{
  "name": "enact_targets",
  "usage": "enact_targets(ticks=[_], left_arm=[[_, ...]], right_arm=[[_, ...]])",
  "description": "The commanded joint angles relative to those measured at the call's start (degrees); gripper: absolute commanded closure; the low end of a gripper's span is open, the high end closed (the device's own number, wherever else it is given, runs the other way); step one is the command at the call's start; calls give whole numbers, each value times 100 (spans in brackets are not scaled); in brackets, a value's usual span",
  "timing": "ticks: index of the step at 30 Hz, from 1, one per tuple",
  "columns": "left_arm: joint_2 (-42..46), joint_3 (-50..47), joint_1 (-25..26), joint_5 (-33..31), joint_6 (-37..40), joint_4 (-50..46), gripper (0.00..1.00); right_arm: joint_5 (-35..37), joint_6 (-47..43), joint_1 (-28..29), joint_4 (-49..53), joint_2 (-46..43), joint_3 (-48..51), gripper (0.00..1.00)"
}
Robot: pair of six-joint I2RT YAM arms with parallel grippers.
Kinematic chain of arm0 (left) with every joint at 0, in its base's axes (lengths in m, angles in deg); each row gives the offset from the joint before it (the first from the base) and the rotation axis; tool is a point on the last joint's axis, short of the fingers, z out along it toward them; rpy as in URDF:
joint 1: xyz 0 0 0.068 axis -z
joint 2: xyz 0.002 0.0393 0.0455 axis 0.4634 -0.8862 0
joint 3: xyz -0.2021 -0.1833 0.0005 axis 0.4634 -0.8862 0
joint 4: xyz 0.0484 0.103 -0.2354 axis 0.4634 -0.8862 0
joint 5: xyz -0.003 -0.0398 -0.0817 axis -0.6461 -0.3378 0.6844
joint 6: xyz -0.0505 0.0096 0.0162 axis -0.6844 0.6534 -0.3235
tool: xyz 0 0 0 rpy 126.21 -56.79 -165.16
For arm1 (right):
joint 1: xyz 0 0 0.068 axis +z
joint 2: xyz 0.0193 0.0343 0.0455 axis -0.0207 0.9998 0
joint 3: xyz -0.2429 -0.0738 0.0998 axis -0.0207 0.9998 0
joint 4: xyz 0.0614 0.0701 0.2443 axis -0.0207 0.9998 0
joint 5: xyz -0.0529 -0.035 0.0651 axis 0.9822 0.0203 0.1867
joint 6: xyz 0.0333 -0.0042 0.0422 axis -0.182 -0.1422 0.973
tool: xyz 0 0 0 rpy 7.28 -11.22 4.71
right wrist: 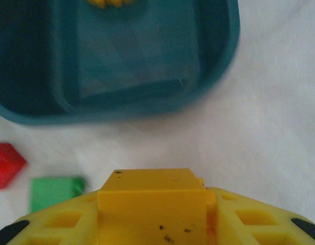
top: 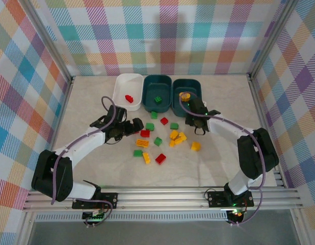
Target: Sort the legos into containers by color
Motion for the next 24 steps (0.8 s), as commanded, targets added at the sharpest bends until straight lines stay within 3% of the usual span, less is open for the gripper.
enact_targets(ticks=[1, 9, 12, 15, 18, 24], left_arm=[[13, 201, -300, -172, -311, -487, 0], [-396, 190, -1086, 66, -689, -594, 0], [-481, 184, -1148, 76, -707, -547, 0], [-523, 195, -1145, 110, -671, -514, 0], [-622, 226, -1150, 44, -599, -510, 3], [-1169, 789, -1159, -789, -387, -512, 14]], right_arm=[[177, -333, -76, -94, 377, -727, 53], [-430, -351, -583, 443, 2197, -2721, 51], [-502, -417, -611, 670, 2421, -3100, 40], [-507, -483, -612, 596, 2197, -3049, 30], [-558, -443, -602, 506, 1722, -2742, 28], [-786, -77, -236, -220, 322, -920, 28]])
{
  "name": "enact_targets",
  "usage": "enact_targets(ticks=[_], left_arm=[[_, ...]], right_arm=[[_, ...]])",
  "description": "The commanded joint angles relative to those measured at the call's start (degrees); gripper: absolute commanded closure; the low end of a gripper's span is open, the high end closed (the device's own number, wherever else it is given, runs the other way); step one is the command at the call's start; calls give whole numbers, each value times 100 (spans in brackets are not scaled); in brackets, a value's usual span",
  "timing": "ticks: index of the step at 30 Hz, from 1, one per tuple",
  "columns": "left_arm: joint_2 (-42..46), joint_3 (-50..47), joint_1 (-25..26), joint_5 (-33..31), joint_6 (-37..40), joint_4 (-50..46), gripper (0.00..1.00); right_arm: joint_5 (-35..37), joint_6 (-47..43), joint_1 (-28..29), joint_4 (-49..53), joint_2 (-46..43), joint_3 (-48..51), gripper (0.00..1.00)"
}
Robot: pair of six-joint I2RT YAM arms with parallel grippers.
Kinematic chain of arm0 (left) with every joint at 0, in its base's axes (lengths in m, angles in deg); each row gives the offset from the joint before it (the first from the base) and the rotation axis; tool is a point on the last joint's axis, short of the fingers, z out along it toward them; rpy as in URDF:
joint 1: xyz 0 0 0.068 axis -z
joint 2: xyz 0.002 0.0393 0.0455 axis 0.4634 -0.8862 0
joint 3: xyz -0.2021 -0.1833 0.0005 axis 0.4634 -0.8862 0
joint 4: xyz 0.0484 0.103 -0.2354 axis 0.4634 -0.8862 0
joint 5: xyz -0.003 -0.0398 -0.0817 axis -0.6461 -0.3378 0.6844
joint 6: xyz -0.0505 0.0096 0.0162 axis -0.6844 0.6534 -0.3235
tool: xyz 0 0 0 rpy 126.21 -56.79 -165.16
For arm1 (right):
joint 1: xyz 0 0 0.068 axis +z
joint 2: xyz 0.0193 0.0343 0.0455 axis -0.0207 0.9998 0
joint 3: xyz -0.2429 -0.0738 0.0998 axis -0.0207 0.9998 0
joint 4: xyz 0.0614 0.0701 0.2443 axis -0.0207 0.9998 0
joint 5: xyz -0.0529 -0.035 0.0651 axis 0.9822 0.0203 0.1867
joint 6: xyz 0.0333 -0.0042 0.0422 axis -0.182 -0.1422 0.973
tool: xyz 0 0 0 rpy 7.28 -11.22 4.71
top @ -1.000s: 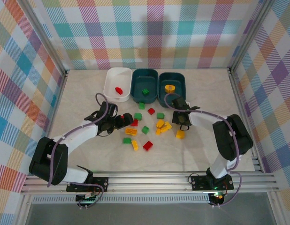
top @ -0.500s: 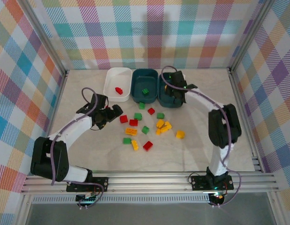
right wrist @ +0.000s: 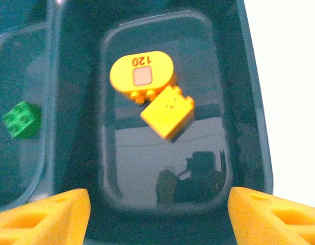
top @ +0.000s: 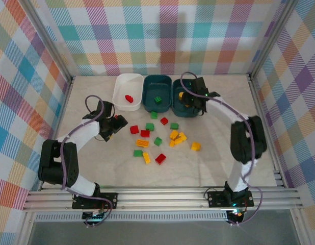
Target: Sort the legos into containers by color
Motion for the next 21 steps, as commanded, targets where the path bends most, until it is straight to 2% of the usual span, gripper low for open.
enact_targets(ticks=[1, 3, 5, 6, 12, 15, 21], left_arm=[[-460, 540, -24, -533, 159, -62, 15], [-816, 821, -8, -333, 236, 22, 18], [-1066, 855, 20, 260, 98, 339, 28], [-1101, 801, 123, 376, 13, 509, 28], [-1131, 911, 1102, -250, -149, 200, 17], [-1282, 1267, 1298, -732, 102, -273, 16], [-1807, 1704, 1499, -1285, 498, -823, 18]], right_arm=[[-192, 265, 303, -383, -659, 821, 28], [-352, 395, 355, -530, -996, 1406, 28], [-350, 492, 378, -679, -1275, 1933, 28], [-354, 498, 383, -786, -1391, 2144, 29], [-71, 623, 417, -1295, -1756, 2972, 29], [-125, 635, 426, -1310, -1838, 3106, 29], [-180, 718, 426, -1468, -1605, 3149, 29]])
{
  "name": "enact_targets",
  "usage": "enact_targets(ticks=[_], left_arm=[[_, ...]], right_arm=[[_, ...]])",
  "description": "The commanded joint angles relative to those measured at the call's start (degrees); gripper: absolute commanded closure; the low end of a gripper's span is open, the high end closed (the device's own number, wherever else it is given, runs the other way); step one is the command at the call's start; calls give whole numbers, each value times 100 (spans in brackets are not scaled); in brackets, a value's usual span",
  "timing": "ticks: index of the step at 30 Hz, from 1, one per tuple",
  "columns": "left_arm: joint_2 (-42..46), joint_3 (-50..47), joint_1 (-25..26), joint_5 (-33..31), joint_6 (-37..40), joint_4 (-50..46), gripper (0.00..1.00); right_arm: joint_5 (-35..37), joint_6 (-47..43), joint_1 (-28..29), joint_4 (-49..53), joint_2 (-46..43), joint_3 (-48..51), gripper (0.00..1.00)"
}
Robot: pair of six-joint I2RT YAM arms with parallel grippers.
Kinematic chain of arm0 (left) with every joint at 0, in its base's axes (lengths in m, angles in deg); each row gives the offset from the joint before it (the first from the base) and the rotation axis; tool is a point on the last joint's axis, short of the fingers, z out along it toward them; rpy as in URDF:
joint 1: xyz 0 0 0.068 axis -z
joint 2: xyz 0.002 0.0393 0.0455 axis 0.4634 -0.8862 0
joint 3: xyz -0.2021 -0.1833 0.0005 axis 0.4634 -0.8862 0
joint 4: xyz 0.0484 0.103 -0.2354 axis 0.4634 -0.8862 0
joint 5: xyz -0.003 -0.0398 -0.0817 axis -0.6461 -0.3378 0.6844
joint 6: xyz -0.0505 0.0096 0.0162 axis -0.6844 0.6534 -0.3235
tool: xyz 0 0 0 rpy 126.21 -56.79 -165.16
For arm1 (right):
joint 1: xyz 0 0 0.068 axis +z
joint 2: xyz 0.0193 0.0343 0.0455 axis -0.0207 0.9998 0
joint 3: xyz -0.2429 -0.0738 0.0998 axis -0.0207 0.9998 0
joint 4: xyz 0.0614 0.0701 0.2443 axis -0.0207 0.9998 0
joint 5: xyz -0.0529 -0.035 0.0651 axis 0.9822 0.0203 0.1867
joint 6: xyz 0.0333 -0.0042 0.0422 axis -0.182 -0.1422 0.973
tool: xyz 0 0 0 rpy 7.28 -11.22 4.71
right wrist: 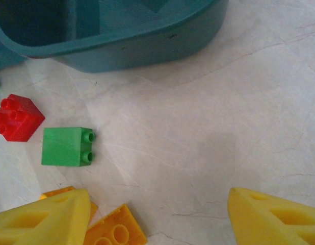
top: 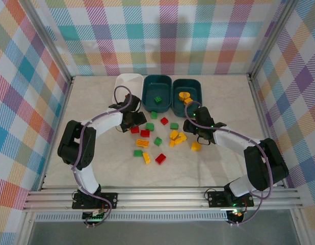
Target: Sort the legos into containers by color
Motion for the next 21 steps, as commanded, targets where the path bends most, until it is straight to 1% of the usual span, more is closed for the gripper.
enact_targets(ticks=[1, 5, 9, 12, 15, 16, 18, 21], left_arm=[[-302, 115, 57, -500, 331, -504, 18], [-676, 307, 58, -353, 635, -460, 21], [-740, 244, 56, -255, 709, -272, 25], [-676, 139, 57, -266, 750, -179, 33], [-652, 115, 58, -182, 818, -157, 48], [-644, 107, 58, -171, 828, -153, 51], [-621, 109, 56, -179, 836, -175, 54], [-533, 119, 53, -171, 838, -247, 62]], right_arm=[[7, 145, -2, -263, 92, 36, 28], [-61, 182, 1, -341, 142, 60, 28], [-77, 207, 2, -360, 202, 48, 29], [-100, 216, 2, -377, 230, 44, 29], [-115, 251, 5, -391, 236, 65, 30], [-130, 261, 2, -405, 235, 68, 30], [-181, 293, 2, -411, 248, 69, 30], [-309, 351, 2, -450, 274, 76, 30]])
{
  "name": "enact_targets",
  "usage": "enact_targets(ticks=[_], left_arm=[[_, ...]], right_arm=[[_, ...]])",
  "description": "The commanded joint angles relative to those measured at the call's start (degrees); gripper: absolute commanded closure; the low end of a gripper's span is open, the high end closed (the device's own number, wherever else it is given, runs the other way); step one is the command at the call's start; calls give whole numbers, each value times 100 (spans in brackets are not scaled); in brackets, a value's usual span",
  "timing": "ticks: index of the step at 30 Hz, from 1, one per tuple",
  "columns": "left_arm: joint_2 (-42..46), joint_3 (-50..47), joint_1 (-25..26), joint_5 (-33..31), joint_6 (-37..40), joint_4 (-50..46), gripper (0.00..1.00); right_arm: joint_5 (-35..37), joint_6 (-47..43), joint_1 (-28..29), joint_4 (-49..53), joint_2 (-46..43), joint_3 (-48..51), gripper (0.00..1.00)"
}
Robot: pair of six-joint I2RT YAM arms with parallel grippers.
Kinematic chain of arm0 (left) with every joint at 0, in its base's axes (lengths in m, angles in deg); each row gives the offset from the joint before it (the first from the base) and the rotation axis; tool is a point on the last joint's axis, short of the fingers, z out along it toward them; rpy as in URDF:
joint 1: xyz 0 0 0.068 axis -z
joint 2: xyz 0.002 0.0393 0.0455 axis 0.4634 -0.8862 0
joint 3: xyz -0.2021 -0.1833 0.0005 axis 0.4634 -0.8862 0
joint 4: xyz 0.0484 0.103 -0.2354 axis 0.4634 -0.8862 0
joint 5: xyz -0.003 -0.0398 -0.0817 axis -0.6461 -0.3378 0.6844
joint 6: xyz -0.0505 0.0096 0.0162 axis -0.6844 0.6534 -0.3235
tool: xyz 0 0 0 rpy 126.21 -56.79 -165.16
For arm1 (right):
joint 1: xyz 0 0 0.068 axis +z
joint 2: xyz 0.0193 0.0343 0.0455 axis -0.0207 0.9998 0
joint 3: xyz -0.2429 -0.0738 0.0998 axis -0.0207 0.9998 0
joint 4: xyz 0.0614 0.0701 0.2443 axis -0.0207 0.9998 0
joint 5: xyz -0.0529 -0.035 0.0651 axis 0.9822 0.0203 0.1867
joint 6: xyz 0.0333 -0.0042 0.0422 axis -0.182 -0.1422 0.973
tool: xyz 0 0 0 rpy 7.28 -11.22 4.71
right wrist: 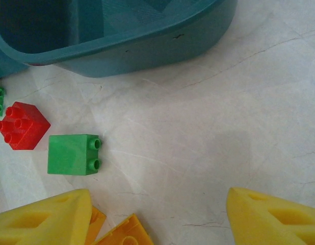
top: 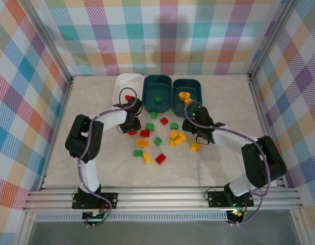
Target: Sort the legos into containers by color
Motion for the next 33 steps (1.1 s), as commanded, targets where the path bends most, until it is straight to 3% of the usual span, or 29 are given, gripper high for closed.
enact_targets(ticks=[1, 4, 8, 13, 17, 23, 28, 33], left_arm=[[159, -51, 51, 287, 27, 137, 64], [409, 289, 51, 153, 121, -128, 65], [353, 1387, -99, -520, 381, -729, 65], [-558, 2891, -704, -116, 390, -1045, 64], [-1778, 4533, -1141, 852, 320, -1516, 60], [-3311, 6870, -1383, 1335, 409, -2455, 56], [-3460, 6948, -1466, 1720, 340, -2161, 46], [-2876, 6408, -1388, 1983, 520, -1709, 17]], right_arm=[[-165, 149, 3, -202, 71, 74, 30], [-113, 200, -1, -280, -11, 143, 30], [-130, 289, 10, -481, -102, 292, 30], [116, 212, 4, -431, -228, 321, 30], [220, 191, 10, -445, -315, 368, 30], [450, -79, 4, -223, -502, 295, 29], [352, -96, 9, -242, -531, 298, 29], [187, -73, 5, -242, -500, 276, 28]])
